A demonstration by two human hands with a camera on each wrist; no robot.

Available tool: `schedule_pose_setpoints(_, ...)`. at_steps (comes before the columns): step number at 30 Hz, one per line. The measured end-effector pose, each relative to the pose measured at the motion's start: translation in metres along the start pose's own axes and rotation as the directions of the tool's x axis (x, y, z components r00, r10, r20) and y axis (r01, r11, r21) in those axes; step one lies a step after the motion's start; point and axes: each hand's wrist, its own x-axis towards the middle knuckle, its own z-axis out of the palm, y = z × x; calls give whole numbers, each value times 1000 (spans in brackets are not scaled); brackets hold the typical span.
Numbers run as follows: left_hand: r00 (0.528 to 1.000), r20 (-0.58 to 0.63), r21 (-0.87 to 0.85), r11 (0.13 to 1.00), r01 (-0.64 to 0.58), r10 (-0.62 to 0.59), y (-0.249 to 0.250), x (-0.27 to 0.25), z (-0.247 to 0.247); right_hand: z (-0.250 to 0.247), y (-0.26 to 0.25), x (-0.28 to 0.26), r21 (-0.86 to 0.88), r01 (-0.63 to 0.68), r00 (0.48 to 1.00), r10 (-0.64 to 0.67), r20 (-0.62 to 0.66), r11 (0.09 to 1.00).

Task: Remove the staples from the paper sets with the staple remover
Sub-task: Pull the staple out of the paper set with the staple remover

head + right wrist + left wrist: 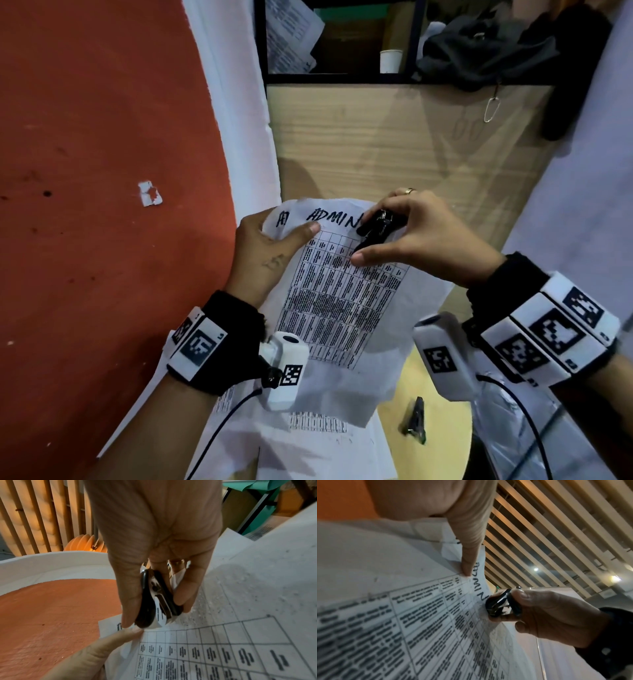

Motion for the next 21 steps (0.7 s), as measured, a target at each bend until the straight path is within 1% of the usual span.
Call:
schedule_pose_setpoints(4,1000,5,16,1000,-5,5,3,-4,5,2,4,0,-33,16,1000,-16,-4,999)
schedule_pose_setpoints(9,1000,10,-32,999,30,-29,3,-5,5,4,7,-2,-47,31,1000,-31,1,998)
schedule_pose_setpoints(13,999,-16,-38,998,45,-46,4,-5,6,5,6,-1,-70,42,999,-41,13,997)
schedule_pose_setpoints(16,999,-34,-58,998,39,-41,5,-5,7,5,5,-1,-76,47,999,-47,2,996)
schedule_pose_setpoints(21,1000,-22,-50,999,10,-11,4,-5,5,6,8,-2,-111,34,999,-34,-2,993)
